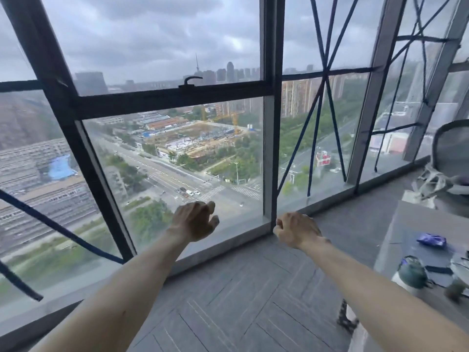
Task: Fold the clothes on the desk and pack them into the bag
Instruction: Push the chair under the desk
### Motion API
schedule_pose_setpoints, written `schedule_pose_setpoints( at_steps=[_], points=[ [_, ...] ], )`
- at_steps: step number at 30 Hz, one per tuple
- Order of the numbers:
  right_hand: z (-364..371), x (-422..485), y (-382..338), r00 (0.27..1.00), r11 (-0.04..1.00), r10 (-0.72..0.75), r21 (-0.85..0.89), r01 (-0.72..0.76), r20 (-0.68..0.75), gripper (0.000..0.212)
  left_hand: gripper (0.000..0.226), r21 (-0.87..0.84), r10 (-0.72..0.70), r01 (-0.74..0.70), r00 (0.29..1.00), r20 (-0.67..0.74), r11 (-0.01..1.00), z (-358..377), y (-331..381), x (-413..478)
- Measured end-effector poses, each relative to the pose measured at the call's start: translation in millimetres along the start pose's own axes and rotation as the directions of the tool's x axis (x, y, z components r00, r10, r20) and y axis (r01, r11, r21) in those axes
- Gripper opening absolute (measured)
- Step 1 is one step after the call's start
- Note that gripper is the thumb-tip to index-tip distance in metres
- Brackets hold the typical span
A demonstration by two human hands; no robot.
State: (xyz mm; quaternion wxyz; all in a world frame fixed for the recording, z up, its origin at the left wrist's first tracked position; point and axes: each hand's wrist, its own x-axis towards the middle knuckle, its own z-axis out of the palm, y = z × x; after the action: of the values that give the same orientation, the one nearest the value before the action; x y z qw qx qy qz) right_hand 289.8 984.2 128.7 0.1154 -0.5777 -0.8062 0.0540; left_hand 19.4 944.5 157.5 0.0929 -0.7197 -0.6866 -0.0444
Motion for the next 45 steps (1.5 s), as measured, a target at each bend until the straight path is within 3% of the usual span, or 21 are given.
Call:
schedule_pose_setpoints(
  at_steps=[6,13,18,23,31,38,45],
  points=[
    [21.2,151.8,60.3,0.991,0.991,0.133,-0.028,-0.133,-0.029,0.024,0.035,0.042,0.148,-0.15,0.989,0.029,0.988,47.7,-8.4,185.2],
    [3.2,293.6,159.6,0.92,0.924,0.381,0.016,-0.381,-0.096,0.019,0.031,-0.01,0.32,-0.32,0.947,0.002,0.947,60.4,28.7,425.2],
    [3.4,369.7,258.1,0.86,0.866,0.499,0.02,-0.5,-0.109,0.017,0.024,-0.078,0.483,-0.483,0.876,-0.022,0.872,100.0,105.6,557.9],
    [15.8,454.5,378.1,0.807,0.812,0.581,0.009,-0.584,-0.108,0.014,0.029,-0.036,0.582,-0.582,0.813,-0.004,0.813,152.3,184.4,691.8],
    [-30.3,605.8,571.0,0.731,0.737,0.672,0.016,-0.675,-0.115,0.02,0.03,-0.097,0.586,-0.587,0.809,-0.046,0.803,176.3,304.9,934.2],
    [-45.3,710.7,714.2,0.692,0.695,0.716,-0.001,-0.719,-0.096,0.018,0.031,-0.119,0.656,-0.654,0.754,-0.023,0.747,226.4,415.8,1100.1],
    [-52.1,819.8,883.7,0.574,0.574,0.808,-0.04,-0.818,-0.134,0.016,0.034,-0.069,0.791,-0.789,0.612,0.002,0.61,279.4,554.9,1295.6]
  ],
)
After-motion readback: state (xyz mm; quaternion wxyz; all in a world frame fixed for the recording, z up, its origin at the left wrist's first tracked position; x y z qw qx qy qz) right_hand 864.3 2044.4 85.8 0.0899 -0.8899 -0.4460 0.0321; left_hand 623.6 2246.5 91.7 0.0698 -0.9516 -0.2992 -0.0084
